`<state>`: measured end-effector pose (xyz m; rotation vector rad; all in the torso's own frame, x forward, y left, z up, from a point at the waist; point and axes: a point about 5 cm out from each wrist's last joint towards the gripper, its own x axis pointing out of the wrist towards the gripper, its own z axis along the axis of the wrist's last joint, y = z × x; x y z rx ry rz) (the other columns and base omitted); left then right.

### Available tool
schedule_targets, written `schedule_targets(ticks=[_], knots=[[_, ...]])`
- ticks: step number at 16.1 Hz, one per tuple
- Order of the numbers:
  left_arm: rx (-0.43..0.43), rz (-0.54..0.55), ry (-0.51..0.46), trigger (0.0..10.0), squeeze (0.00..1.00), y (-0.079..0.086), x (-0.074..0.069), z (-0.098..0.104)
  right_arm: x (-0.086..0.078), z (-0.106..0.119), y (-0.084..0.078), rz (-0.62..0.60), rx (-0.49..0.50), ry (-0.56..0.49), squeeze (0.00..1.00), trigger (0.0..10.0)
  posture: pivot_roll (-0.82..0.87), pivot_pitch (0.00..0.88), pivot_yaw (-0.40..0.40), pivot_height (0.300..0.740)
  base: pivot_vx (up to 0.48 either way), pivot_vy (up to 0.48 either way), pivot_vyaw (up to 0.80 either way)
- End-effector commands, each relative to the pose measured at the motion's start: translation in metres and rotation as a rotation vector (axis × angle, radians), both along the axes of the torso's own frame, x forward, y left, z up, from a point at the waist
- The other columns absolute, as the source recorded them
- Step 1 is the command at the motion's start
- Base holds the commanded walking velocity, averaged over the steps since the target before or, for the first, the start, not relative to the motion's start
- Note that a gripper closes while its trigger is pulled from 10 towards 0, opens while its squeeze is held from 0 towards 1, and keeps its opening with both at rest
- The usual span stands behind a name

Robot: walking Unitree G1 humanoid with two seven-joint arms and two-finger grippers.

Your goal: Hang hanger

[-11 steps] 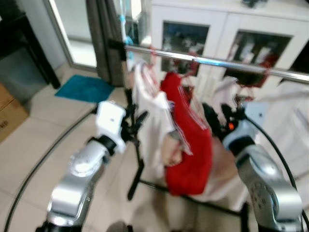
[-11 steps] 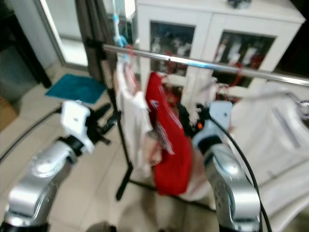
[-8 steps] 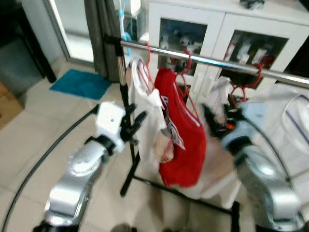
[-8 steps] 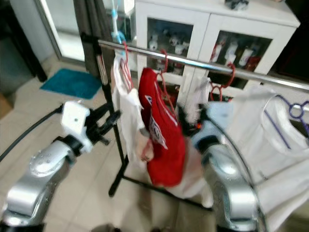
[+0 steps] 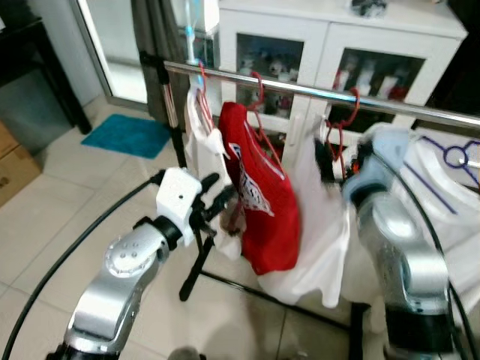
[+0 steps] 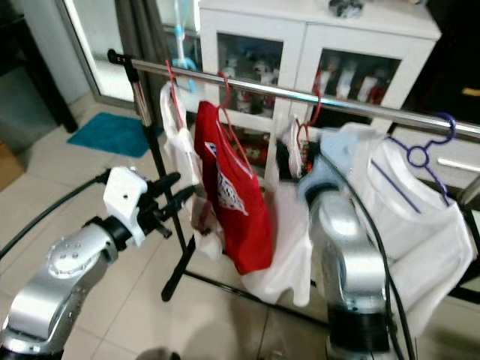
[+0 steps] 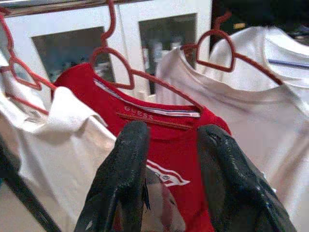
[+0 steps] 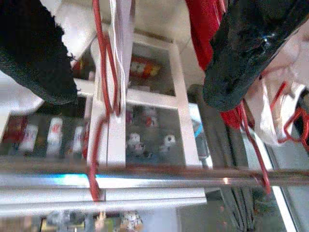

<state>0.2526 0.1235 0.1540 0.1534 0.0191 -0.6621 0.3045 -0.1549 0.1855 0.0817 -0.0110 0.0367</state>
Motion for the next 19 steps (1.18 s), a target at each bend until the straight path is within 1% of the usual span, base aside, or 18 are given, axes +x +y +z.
schedule_targets(ticks=[1, 2, 3, 4, 5, 6, 7, 9, 10, 11, 12, 14, 16, 19], knots=[[0.008, -0.045, -0.002, 10.0, 0.00, 0.000, -0.002, 0.003, 0.007, 0.002, -0.005, -0.051, -0.023, 0.005, 1.00, 10.0, 0.12, 0.032, 0.007, 0.740, 0.000, 0.000, 0.00], [0.017, -0.074, 0.006, 10.0, 0.00, -0.001, -0.004, 0.002, 0.011, 0.002, -0.007, -0.071, -0.051, 0.012, 1.00, 10.0, 0.12, 0.032, 0.007, 0.740, 0.000, 0.000, 0.00], [0.030, -0.136, 0.024, 10.0, 0.00, -0.003, -0.010, 0.001, 0.020, -0.004, -0.013, -0.122, -0.122, 0.077, 1.00, 10.0, 0.12, 0.032, 0.005, 0.740, 0.000, 0.000, 0.00], [0.034, -0.154, 0.029, 10.0, 0.00, -0.004, -0.012, 0.000, 0.023, -0.005, -0.015, -0.139, -0.137, 0.095, 1.00, 10.0, 0.12, 0.032, 0.005, 0.740, 0.000, 0.000, 0.00], [0.036, -0.171, 0.035, 10.0, 0.00, -0.004, -0.014, 0.000, 0.026, -0.008, -0.018, -0.153, -0.158, 0.125, 0.40, 10.0, 0.12, 0.032, 0.006, 0.740, 0.000, 0.000, 0.00], [0.036, -0.188, 0.044, 10.0, 0.00, -0.006, -0.016, -0.001, 0.032, -0.014, -0.023, -0.143, -0.201, 0.202, 0.00, 10.0, 0.12, 0.032, 0.006, 0.740, 0.000, 0.000, 0.00], [0.039, -0.196, 0.047, 10.0, 0.00, -0.006, -0.016, -0.001, 0.034, -0.019, -0.025, -0.137, -0.216, 0.241, 0.00, 10.0, 0.12, 0.032, 0.007, 0.740, 0.000, 0.000, 0.00], [0.042, -0.206, 0.051, 10.0, 0.00, -0.005, -0.017, -0.002, 0.036, -0.024, -0.027, -0.129, -0.195, 0.281, 0.00, 10.0, 0.12, 0.032, 0.007, 0.740, 0.000, 0.000, 0.00], [0.043, -0.210, 0.053, 10.0, 0.00, -0.005, -0.017, -0.002, 0.037, -0.026, -0.028, -0.129, -0.182, 0.292, 0.00, 9.5, 0.12, 0.031, 0.009, 0.740, 0.000, 0.000, 0.00], [0.045, -0.215, 0.055, 10.0, 0.00, -0.004, -0.016, -0.002, 0.039, -0.028, -0.029, -0.136, -0.158, 0.295, 0.00, 2.8, 0.12, 0.031, 0.009, 0.740, 0.000, 0.000, 0.00], [0.045, -0.220, 0.056, 10.0, 0.00, -0.003, -0.016, -0.002, 0.041, -0.031, -0.030, -0.139, -0.133, 0.304, 0.00, 0.0, 0.12, 0.031, 0.012, 0.740, 0.000, 0.000, 0.00], [0.044, -0.225, 0.058, 10.0, 0.00, -0.003, -0.016, -0.001, 0.046, -0.033, -0.030, -0.128, -0.106, 0.314, 0.00, 0.0, 0.12, 0.030, 0.013, 0.740, 0.000, 0.000, 0.00], [0.041, -0.236, 0.061, 10.0, 0.00, -0.004, -0.017, -0.001, 0.051, -0.031, -0.028, -0.107, -0.085, 0.299, 0.00, 0.0, 0.12, 0.029, 0.013, 0.740, 0.000, 0.000, 0.00], [0.041, -0.241, 0.061, 10.0, 0.00, -0.005, -0.017, -0.001, 0.056, -0.028, -0.028, -0.091, -0.086, 0.287, 0.00, 0.0, 0.13, 0.027, 0.011, 0.740, 0.000, 0.000, 0.00]])
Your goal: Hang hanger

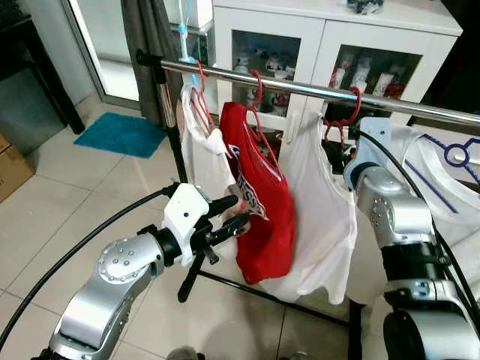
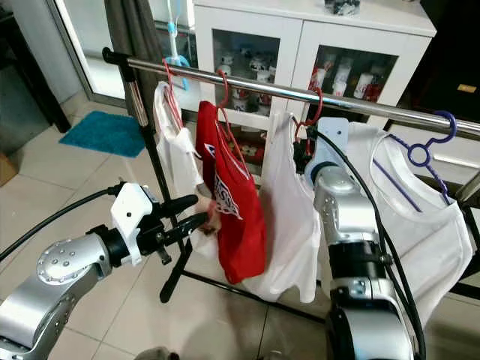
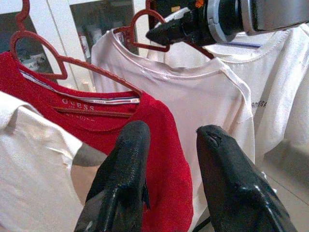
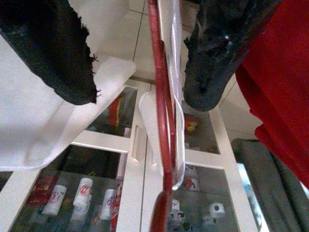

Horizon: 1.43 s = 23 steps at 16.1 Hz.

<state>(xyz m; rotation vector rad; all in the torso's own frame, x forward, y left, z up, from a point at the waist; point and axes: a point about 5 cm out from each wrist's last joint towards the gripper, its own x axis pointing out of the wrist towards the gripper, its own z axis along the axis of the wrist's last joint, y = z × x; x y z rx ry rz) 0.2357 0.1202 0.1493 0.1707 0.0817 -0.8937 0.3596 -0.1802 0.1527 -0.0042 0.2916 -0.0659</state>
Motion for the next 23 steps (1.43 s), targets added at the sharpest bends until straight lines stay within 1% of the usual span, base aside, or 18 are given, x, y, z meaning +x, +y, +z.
schedule_targets(ticks=[1, 3, 11, 21, 23], knots=[[0.002, -0.015, -0.008, 10.0, 0.00, -0.0012, -0.0005, 0.0040, 0.0037, 0.0048, -0.0028, 0.003, 0.005, -0.019, 0.00, 0.0, 0.13, 0.027, 0.011, 0.740, 0.000, 0.000, 0.00], [0.003, -0.019, -0.005, 10.0, 0.00, -0.0011, -0.0011, 0.0036, 0.0070, 0.0026, -0.0025, 0.016, 0.007, -0.010, 0.00, 0.0, 0.13, 0.028, 0.010, 0.740, 0.000, 0.000, 0.00], [0.016, -0.023, 0.000, 10.0, 0.00, 0.0002, 0.0007, 0.0016, 0.0094, -0.0004, 0.0002, 0.025, 0.026, -0.006, 0.00, 0.0, 0.12, 0.017, 0.019, 0.740, 0.000, 0.000, 0.00], [0.034, -0.029, -0.006, 10.0, 0.00, -0.0001, 0.0020, 0.0000, 0.0081, 0.0026, -0.0032, 0.013, 0.027, -0.040, 0.00, 0.0, 0.12, 0.000, 0.030, 0.740, 0.000, 0.000, 0.00], [0.041, -0.005, -0.004, 10.0, 0.00, 0.0003, 0.0036, -0.0012, 0.0076, 0.0086, -0.0034, 0.014, 0.017, -0.079, 0.00, 0.0, 0.12, 0.000, 0.030, 0.740, 0.000, 0.000, 0.00]])
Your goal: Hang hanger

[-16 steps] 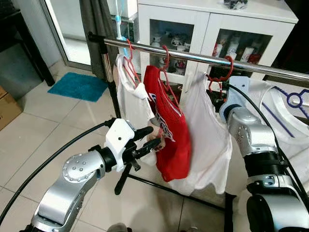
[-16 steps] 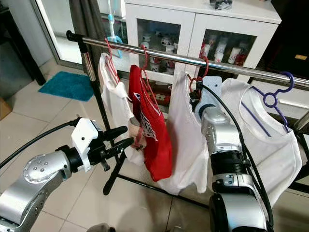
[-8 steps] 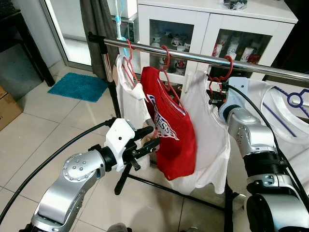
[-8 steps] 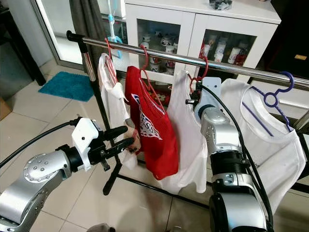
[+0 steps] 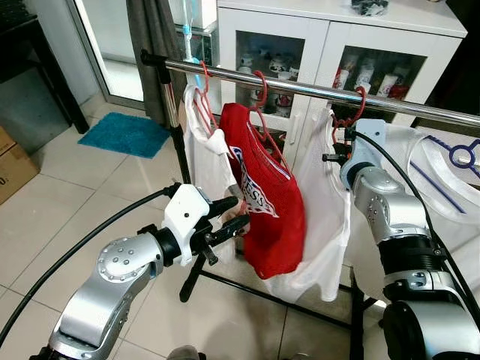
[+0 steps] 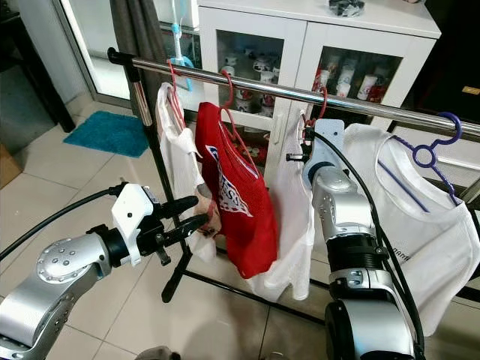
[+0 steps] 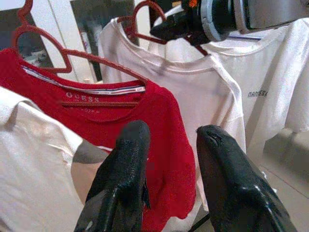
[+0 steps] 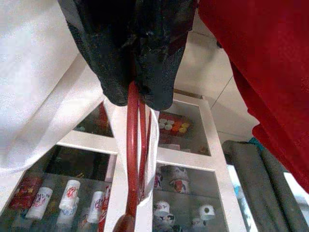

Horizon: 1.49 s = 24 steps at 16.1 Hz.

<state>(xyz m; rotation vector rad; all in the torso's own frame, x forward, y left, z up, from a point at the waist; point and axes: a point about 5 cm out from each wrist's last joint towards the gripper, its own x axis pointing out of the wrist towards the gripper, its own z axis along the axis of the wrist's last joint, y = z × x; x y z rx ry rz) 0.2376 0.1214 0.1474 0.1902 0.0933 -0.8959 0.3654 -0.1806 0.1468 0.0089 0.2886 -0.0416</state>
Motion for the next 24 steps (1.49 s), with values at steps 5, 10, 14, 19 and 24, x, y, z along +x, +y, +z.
schedule_targets(ticks=[5, 10, 14, 19, 24], knots=[[0.041, 0.061, -0.008, 10.0, 0.00, 0.001, 0.005, -0.004, -0.004, 0.026, -0.003, -0.001, -0.034, -0.161, 0.00, 0.0, 0.12, 0.004, 0.026, 0.740, 0.000, 0.000, 0.00], [0.017, 0.167, -0.002, 10.0, 0.00, 0.004, 0.010, -0.007, -0.033, 0.024, -0.007, 0.030, -0.032, -0.211, 0.00, 0.0, 0.11, 0.013, 0.028, 0.740, 0.000, 0.000, 0.00], [0.002, 0.216, -0.002, 10.0, 0.00, 0.000, 0.014, -0.009, -0.058, 0.021, -0.007, 0.055, -0.019, -0.242, 0.00, 0.0, 0.10, 0.014, 0.023, 0.740, 0.000, 0.000, 0.00], [-0.010, 0.321, 0.026, 10.0, 0.00, 0.005, 0.015, -0.018, -0.090, -0.008, 0.005, 0.079, 0.017, -0.154, 0.00, 0.0, 0.10, 0.020, 0.003, 0.740, 0.000, 0.000, 0.00], [-0.022, 0.325, 0.025, 10.0, 0.00, 0.002, 0.016, -0.017, -0.091, -0.011, 0.011, 0.077, -0.004, -0.131, 0.00, 0.0, 0.10, 0.019, 0.001, 0.740, -0.203, 0.000, 0.00]])
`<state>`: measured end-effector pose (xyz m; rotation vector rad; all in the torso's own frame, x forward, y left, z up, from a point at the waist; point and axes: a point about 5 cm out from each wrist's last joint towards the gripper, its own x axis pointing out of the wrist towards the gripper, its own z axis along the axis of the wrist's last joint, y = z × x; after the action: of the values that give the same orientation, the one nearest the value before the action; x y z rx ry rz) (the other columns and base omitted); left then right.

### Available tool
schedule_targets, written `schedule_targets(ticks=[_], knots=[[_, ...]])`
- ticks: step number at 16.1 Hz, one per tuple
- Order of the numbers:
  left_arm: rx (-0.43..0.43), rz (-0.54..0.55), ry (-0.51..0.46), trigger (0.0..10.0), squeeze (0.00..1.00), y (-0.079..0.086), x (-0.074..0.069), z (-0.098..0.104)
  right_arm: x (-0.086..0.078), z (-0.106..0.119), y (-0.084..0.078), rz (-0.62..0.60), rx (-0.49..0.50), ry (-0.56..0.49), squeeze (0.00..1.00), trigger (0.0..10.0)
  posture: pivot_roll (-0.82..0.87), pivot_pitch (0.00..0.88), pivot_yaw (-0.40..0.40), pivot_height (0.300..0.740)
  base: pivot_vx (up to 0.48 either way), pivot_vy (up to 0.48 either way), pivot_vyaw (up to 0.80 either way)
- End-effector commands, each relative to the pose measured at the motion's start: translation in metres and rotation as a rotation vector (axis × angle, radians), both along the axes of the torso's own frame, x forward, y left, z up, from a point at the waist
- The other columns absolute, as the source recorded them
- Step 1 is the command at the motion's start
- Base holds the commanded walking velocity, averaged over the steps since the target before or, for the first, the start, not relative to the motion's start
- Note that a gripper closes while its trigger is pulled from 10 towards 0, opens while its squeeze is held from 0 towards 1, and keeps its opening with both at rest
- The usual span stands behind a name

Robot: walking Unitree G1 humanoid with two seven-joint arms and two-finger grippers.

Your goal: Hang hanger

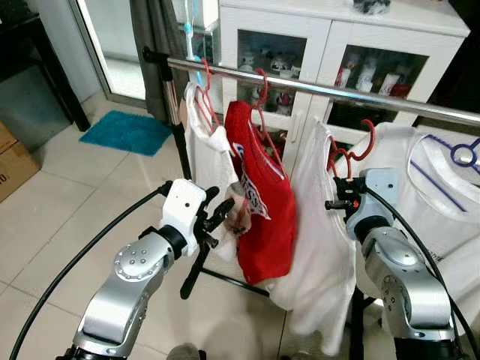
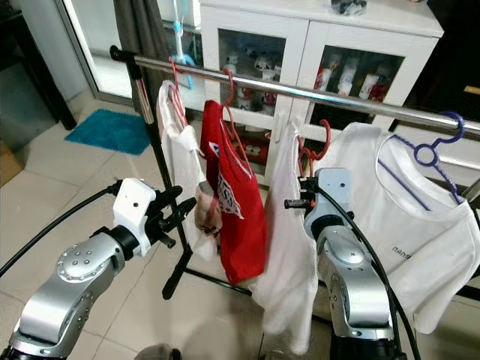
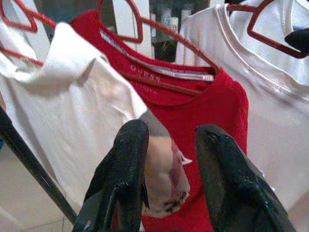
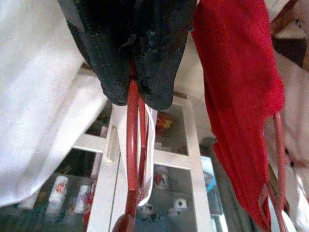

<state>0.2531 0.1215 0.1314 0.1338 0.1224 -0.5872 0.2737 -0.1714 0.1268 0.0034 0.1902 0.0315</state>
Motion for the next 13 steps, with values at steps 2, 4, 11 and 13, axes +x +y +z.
schedule_targets(ticks=[2, 4, 11, 13], knots=[[0.007, 0.013, 0.007, 10.0, 0.00, 0.0020, 0.0011, -0.0011, 0.0014, 0.0095, 0.0039, 0.002, -0.008, -0.034, 0.00, 0.0, 0.10, 0.022, 0.001, 0.740, -0.266, 0.000, 0.00], [0.008, 0.013, 0.007, 10.0, 0.00, 0.0024, 0.0008, -0.0013, 0.0003, 0.0086, 0.0049, 0.002, -0.012, -0.031, 0.00, 0.0, 0.10, 0.021, 0.001, 0.740, -0.264, 0.000, 0.00], [0.011, 0.005, -0.010, 10.0, 0.00, 0.0016, 0.0074, 0.0039, 0.0005, 0.0088, 0.0058, -0.004, -0.013, -0.025, 0.00, 0.0, 0.11, 0.025, -0.003, 0.740, -0.265, 0.000, 0.00], [0.008, 0.004, -0.008, 10.0, 0.00, 0.0000, 0.0044, 0.0032, -0.0033, 0.0057, 0.0033, -0.006, -0.019, -0.009, 0.00, 0.0, 0.11, 0.031, -0.009, 0.740, -0.261, 0.000, 0.00]])
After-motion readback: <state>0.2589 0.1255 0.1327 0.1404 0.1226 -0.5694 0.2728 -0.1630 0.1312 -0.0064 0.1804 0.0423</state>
